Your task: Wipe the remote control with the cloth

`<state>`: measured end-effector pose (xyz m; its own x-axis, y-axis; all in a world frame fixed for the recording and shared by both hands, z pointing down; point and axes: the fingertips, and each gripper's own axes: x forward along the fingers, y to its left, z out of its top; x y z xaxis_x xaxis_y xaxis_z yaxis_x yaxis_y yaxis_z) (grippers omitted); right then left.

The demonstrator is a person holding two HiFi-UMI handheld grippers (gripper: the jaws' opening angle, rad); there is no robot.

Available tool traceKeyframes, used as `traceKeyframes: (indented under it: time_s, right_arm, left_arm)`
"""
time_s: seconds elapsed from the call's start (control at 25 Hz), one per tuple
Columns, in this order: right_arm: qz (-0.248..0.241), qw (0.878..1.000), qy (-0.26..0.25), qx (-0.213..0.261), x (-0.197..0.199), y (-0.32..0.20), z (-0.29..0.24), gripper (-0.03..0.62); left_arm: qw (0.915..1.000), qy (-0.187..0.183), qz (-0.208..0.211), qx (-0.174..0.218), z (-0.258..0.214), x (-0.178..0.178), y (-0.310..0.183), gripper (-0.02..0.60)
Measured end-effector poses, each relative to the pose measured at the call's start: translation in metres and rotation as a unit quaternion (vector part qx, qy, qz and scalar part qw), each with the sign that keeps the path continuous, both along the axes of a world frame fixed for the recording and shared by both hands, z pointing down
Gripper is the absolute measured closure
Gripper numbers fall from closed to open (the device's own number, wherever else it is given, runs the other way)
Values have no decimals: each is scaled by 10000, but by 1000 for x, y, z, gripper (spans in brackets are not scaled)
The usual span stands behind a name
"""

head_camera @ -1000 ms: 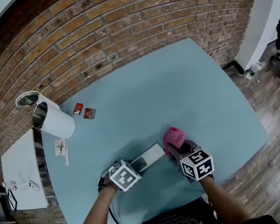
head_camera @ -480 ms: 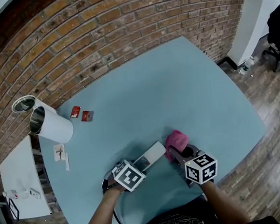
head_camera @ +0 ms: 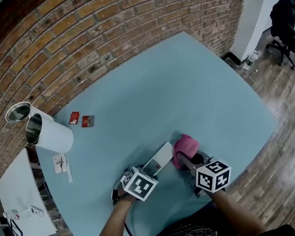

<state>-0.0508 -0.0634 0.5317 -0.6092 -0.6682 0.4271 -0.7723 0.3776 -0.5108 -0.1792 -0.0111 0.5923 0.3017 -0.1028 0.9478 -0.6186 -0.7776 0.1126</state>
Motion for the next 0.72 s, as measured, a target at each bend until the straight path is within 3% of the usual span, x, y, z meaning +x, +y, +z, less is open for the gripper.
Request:
traceKeyframes:
  time_s: [0.72]
  right_arm:
    - [-86, 9995, -288, -2, -58, 43, -6, 530]
  left_arm:
    - [9996, 184, -22, 189, -2, 1, -2, 298]
